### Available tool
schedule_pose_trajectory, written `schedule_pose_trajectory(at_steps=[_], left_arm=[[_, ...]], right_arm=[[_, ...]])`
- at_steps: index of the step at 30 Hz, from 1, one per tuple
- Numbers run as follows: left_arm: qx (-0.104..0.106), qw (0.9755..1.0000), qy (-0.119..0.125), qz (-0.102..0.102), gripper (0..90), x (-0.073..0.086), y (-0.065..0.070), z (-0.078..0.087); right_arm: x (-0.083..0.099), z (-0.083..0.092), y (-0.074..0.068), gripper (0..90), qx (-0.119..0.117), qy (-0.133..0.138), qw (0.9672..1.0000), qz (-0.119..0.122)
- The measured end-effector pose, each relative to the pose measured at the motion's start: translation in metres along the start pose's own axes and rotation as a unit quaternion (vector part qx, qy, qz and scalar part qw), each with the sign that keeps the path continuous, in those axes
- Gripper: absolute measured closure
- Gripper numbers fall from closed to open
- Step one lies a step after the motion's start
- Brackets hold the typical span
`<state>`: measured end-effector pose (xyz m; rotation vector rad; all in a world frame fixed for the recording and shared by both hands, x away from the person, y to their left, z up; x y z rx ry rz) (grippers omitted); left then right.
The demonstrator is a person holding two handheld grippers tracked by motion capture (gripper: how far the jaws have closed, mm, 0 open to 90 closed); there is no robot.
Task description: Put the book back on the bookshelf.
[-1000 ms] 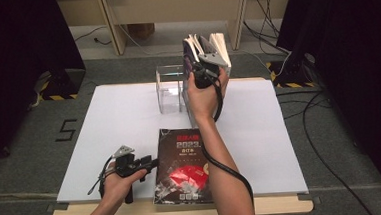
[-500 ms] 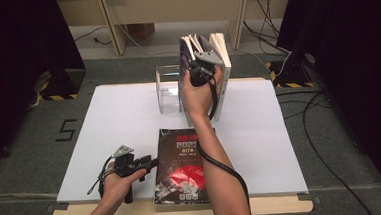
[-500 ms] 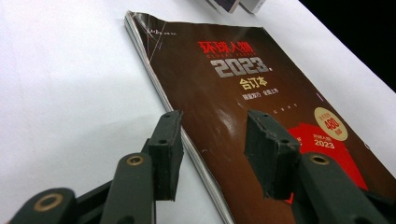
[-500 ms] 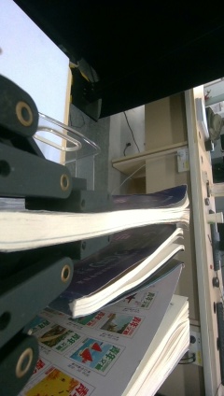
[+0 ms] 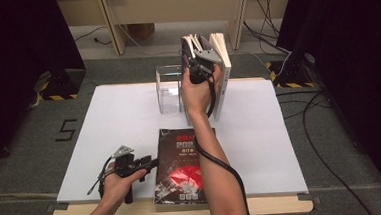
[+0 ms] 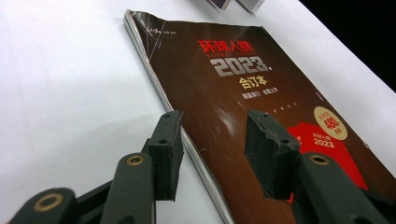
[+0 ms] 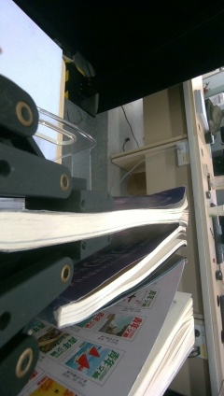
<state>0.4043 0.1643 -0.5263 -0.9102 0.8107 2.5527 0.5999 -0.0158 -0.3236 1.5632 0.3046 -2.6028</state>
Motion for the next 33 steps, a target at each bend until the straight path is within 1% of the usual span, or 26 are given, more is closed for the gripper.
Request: schedule_pose_trajectory(at_steps=[7,8,11,20,23,25,27,28,32,33], left_arm=[[0.002,1.0,0.002,0.0,55.6,0.001,0.0,-0.001],[0.002,1.0,0.002,0.0,55.6,0.001,0.0,-0.001],[0.003,1.0,0.001,0.001,55.7,0.001,0.0,-0.001],[0.003,1.0,0.002,0.0,55.8,0.0,0.0,-0.001],[0.004,1.0,0.002,-0.001,55.8,0.0,0.0,-0.001],[0.004,1.0,0.003,-0.001,55.8,0.0,0.001,-0.002],[0.004,1.0,0.003,-0.002,55.8,0.0,0.001,-0.002],[0.004,1.0,-0.001,-0.002,55.9,0.001,0.0,-0.001],[0.003,1.0,-0.001,-0.003,55.8,0.001,0.001,-0.001],[0.003,1.0,-0.001,-0.003,55.9,0.001,0.001,-0.001]], right_arm=[[-0.001,-0.004,0.001,83.0,0.007,0.002,1.0,-0.001],[-0.002,-0.005,0.001,82.9,0.005,0.004,1.0,-0.007],[-0.002,-0.006,0.002,82.9,0.007,0.005,0.9999,-0.012],[-0.004,-0.01,0.004,83.0,0.014,0.007,0.9998,-0.015],[-0.004,-0.011,0.004,82.9,0.016,0.011,0.9997,-0.012],[-0.004,-0.011,0.005,82.9,0.022,0.016,0.9996,-0.008],[-0.004,-0.011,0.004,82.9,0.023,0.02,0.9995,-0.009],[-0.004,-0.011,0.005,82.9,0.025,0.022,0.9994,-0.007],[-0.001,-0.013,0.005,82.8,0.031,0.027,0.9991,-0.007],[0.001,-0.014,0.005,82.9,0.031,0.025,0.9992,-0.005]])
Point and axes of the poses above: each handheld gripper's, and its own axes: z roughly backward along the jaws, x roughly out of its underside, y roughly to its right, the point moved 8 cm from there along -z, roughly forward along the jaws, and after that the axes turned 10 degrees about -y, right-handed, at the moved point
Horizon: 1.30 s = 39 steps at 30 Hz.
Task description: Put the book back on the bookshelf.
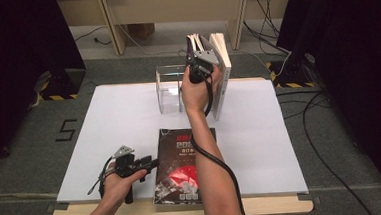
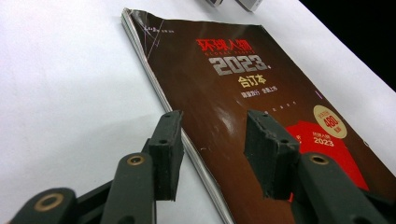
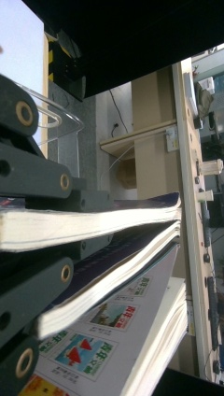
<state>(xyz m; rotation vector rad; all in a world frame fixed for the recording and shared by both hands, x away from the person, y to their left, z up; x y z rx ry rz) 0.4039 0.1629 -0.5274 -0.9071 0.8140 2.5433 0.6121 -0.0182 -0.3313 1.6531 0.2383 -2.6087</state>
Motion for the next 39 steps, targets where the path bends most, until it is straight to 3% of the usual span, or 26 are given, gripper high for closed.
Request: schedule_pose_trajectory(at_steps=[11,30,39], left_arm=[[0.001,1.0,0.0,0.0,55.8,0.001,0.001,-0.002],[0.002,1.0,-0.003,0.0,55.7,0.001,0.002,-0.002],[0.002,1.0,-0.004,0.0,55.7,0.002,0.002,-0.003]], right_arm=[[0.009,0.003,0.0,82.1,0.003,0.005,0.9999,0.009],[0.003,0.011,-0.009,78.0,-0.027,-0.043,0.9984,0.023],[-0.001,0.005,-0.014,77.9,-0.024,-0.067,0.9969,0.035]])
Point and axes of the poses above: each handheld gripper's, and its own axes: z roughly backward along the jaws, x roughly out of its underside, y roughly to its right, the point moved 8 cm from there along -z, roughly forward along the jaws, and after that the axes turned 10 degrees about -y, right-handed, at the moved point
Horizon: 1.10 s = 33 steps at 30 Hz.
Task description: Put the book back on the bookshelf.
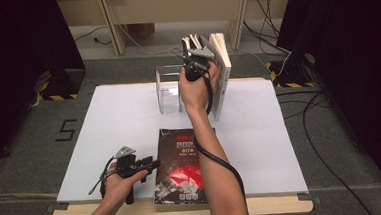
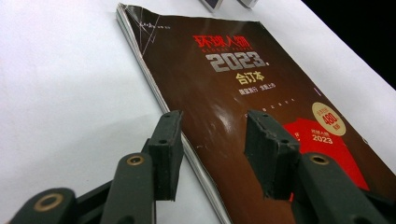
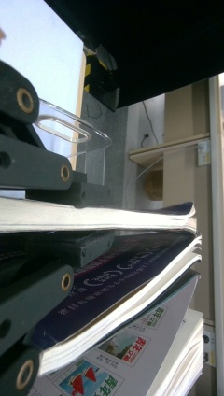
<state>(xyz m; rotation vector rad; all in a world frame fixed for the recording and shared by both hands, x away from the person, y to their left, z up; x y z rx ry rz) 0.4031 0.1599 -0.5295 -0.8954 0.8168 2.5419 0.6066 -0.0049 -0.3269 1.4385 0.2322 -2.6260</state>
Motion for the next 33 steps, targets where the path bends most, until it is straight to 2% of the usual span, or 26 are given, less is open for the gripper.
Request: schedule_pose_trajectory(at_steps=[5,13,17,20,24,33], left_arm=[[0.0,1.0,-0.001,-0.001,55.7,0.0,0.0,0.0],[0.0,1.0,-0.001,-0.001,55.7,0.0,0.001,0.0],[0.0,1.0,-0.001,-0.002,55.7,0.0,0.0,-0.001],[-0.001,1.0,-0.002,-0.002,55.7,0.0,0.0,-0.001],[-0.001,1.0,-0.001,-0.002,55.7,0.0,-0.001,0.0],[0.001,1.0,0.001,0.0,55.8,0.0,-0.001,0.0]], right_arm=[[-0.002,-0.002,-0.003,78.1,0.006,-0.02,0.9997,0.011],[0.0,-0.008,-0.009,77.3,-0.004,-0.049,0.9988,0.008],[0.0,-0.015,-0.007,78.1,0.003,-0.065,0.9978,0.01],[0.0,-0.017,-0.007,79.5,0.002,-0.066,0.9978,0.008],[-0.001,-0.018,-0.003,82.6,0.019,-0.058,0.9981,0.012],[0.0,-0.017,0.006,83.0,0.032,-0.023,0.9992,-0.01]])
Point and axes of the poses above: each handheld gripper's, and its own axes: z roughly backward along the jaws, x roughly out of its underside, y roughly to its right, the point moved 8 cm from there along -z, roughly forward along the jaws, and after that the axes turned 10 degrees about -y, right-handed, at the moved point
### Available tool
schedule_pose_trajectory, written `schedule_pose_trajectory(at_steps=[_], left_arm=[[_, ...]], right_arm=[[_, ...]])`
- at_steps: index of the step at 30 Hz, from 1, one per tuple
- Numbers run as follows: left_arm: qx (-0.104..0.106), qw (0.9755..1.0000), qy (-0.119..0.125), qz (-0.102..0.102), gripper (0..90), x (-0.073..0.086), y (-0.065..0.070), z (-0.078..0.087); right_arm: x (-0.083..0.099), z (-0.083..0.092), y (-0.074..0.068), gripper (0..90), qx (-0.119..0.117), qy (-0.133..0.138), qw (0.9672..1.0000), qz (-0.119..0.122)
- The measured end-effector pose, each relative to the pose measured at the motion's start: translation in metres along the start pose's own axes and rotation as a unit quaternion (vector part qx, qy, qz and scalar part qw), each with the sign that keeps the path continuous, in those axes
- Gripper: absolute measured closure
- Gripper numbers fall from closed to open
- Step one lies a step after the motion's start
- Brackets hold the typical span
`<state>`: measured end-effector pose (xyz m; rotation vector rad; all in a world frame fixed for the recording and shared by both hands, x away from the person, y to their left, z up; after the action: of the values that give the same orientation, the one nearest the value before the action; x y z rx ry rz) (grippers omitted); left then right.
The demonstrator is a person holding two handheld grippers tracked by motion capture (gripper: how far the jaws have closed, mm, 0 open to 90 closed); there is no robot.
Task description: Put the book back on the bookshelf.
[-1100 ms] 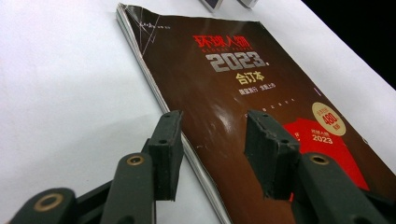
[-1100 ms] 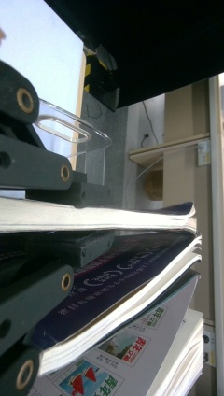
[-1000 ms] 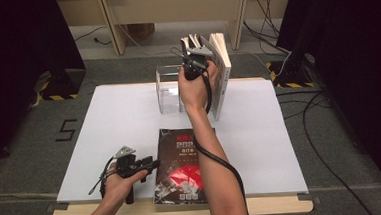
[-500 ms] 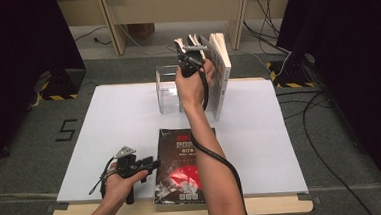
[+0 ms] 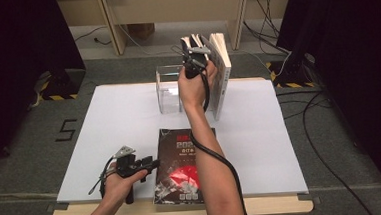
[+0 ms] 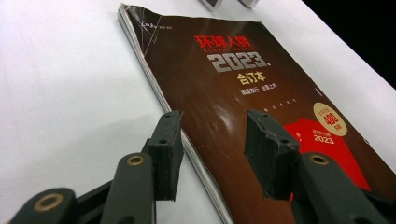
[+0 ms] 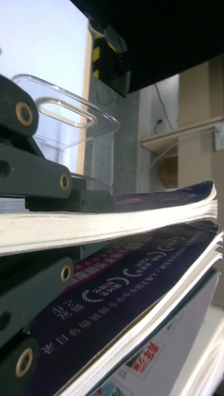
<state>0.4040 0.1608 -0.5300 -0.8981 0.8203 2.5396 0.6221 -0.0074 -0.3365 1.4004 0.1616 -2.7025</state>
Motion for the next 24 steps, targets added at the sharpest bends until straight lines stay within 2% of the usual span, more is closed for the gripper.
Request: schedule_pose_trajectory(at_steps=[9,18,24], left_arm=[[0.0,1.0,-0.003,0.0,55.7,0.0011,-0.0007,0.0002],[0.002,1.0,0.0,-0.001,55.7,0.001,0.0004,0.0],[0.001,1.0,-0.001,-0.002,55.7,0.0018,0.0012,-0.0007]], right_arm=[[0.0002,-0.0052,0.0016,82.9,0.016,0.029,0.9995,-0.004],[0.0002,-0.0064,0.0009,82.2,0.023,0.029,0.9993,0.003],[0.0057,-0.0083,-0.0004,77.2,0.02,0.019,0.9995,0.016]])
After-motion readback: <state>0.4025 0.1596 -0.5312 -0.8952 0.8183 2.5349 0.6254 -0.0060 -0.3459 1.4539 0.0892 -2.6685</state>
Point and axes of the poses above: each handheld gripper's, and its own axes: z roughly backward along the jaws, x roughly out of its underside, y roughly to its right, the point moved 8 cm from there along -z, roughly forward along the jaws, and after that the axes turned 10 degrees about -y, right-handed, at the moved point
